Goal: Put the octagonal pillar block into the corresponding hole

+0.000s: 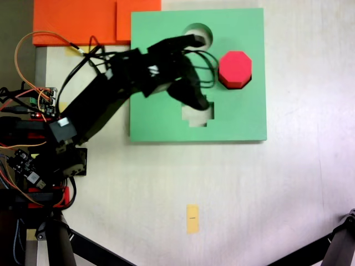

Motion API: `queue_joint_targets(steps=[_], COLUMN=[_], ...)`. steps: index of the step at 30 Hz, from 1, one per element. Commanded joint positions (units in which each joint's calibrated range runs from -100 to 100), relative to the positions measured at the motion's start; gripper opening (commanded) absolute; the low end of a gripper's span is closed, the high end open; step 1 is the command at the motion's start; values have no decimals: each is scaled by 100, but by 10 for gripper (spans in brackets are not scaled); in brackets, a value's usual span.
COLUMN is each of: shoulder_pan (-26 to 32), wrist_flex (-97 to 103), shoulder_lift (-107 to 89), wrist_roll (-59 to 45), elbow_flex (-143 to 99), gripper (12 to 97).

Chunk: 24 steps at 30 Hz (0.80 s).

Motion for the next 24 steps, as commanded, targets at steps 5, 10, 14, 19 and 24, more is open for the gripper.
queue_joint_targets(steps=[5,10,14,19,24], shoulder_pan=[-737,-1280,-1548,-1783,-1841], wrist_flex=[-803,-360,1903,3963,5841], shoulder_lift=[-1779,-2869,-5341,-7547,-7743], wrist_roll=[-2491,-3189,-3360,-3634,-4044], elbow_flex=[119,-1776,-5574,-9223,-12434], gripper=[710,662,588,567,535])
